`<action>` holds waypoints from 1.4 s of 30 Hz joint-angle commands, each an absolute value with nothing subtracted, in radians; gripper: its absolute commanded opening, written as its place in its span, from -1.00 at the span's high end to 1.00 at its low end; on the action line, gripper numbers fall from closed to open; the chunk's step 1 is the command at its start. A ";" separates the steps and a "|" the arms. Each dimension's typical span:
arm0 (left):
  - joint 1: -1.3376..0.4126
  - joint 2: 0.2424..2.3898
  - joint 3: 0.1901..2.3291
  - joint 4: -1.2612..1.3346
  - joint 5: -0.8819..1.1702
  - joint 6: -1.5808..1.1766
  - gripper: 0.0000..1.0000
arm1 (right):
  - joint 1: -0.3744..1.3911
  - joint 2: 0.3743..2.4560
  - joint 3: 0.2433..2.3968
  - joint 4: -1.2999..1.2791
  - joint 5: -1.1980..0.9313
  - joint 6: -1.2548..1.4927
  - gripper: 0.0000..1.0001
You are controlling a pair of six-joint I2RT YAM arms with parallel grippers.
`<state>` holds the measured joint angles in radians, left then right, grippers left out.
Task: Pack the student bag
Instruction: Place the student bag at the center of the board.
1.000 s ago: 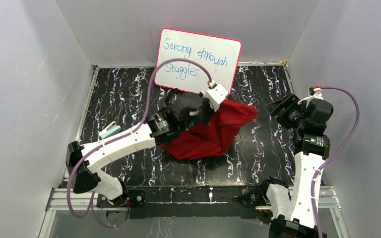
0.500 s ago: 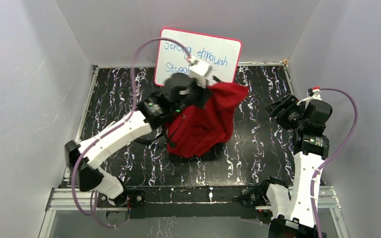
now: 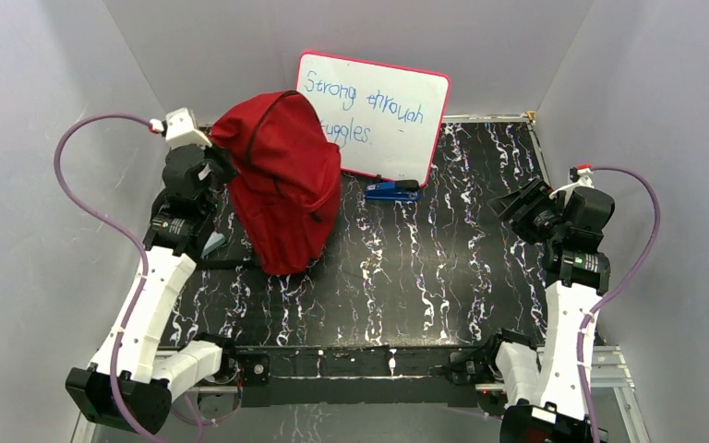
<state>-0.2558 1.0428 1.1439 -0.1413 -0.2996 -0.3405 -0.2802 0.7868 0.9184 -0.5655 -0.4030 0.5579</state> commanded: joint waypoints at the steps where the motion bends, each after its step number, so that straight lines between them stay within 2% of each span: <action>1: -0.190 1.017 1.038 -0.126 -0.457 -0.344 1.00 | -0.282 0.794 0.930 -0.519 -0.426 0.544 -0.34; 12: -0.066 1.078 0.868 -0.160 -0.553 -0.391 1.00 | -0.276 0.804 0.918 -0.507 -0.447 0.549 -0.35; 16: -0.017 1.164 0.890 -0.165 -0.560 -0.396 0.95 | -0.273 0.804 0.920 -0.512 -0.447 0.548 -0.35; 20: 0.107 1.258 0.961 -0.251 -0.547 -0.456 0.88 | -0.264 0.808 0.917 -0.513 -0.454 0.548 -0.35; 21: 0.123 1.269 0.969 -0.258 -0.530 -0.467 0.83 | -0.261 0.811 0.915 -0.512 -0.457 0.548 -0.35; 22: 0.133 1.274 0.973 -0.259 -0.520 -0.473 0.70 | -0.259 0.814 0.914 -0.508 -0.462 0.549 -0.35; 24: 0.147 1.275 0.984 -0.262 -0.522 -0.483 0.16 | -0.253 0.822 0.917 -0.503 -0.468 0.549 -0.35; 28: 0.173 1.265 1.014 -0.288 -0.500 -0.489 -0.38 | -0.240 0.849 0.930 -0.499 -0.472 0.541 -0.36; 35: 0.172 1.205 1.026 -0.340 -0.507 -0.452 -0.74 | -0.223 0.883 0.941 -0.498 -0.492 0.529 -0.37; 42: 0.170 1.063 1.009 -0.412 -0.466 -0.435 -0.80 | -0.179 0.933 0.990 -0.513 -0.473 0.485 -0.39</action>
